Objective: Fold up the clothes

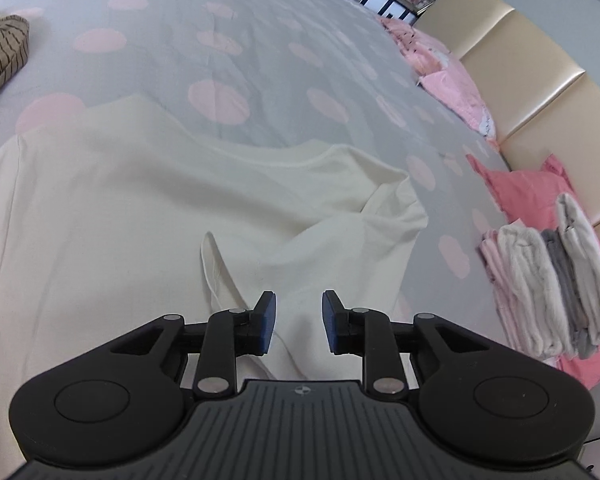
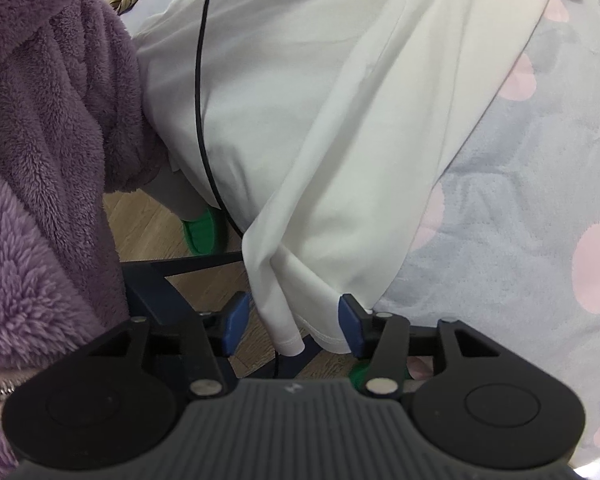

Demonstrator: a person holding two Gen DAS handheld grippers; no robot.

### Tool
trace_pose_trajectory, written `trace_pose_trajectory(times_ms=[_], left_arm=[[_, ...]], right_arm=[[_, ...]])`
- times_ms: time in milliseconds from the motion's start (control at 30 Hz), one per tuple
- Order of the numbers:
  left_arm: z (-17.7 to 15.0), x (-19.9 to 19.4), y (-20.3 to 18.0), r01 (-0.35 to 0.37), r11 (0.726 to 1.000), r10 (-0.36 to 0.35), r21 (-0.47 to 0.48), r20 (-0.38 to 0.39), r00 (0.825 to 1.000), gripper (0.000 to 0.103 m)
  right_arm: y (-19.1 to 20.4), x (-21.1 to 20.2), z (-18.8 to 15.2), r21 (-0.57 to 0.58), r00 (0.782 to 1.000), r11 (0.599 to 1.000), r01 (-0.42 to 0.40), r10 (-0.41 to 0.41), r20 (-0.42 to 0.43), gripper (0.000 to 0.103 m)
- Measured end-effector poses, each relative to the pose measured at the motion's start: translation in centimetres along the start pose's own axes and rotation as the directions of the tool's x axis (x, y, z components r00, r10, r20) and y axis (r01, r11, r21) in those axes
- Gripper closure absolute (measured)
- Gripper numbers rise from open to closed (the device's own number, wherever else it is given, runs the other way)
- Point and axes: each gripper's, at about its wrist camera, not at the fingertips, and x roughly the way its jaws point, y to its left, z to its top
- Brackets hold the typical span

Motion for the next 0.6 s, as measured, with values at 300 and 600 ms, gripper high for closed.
trace_pose_trajectory(times_ms=[300,600], left_arm=[[-0.4,1.9,0.4,-0.041,0.999,0.04,-0.016,-0.036,0.999,0.095],[2.0,-1.4,-1.7,-0.001,0.999,-0.003,0.04,0.096,0.995,0.103]], right_arm=[[0.1,0.2,0.4,0.002,0.999,0.999,0.038,-0.038,-0.015,0.045],[0.1,0.2,0.3,-0.004,0.999,0.999,0.047,-0.047,-0.023,0.043]])
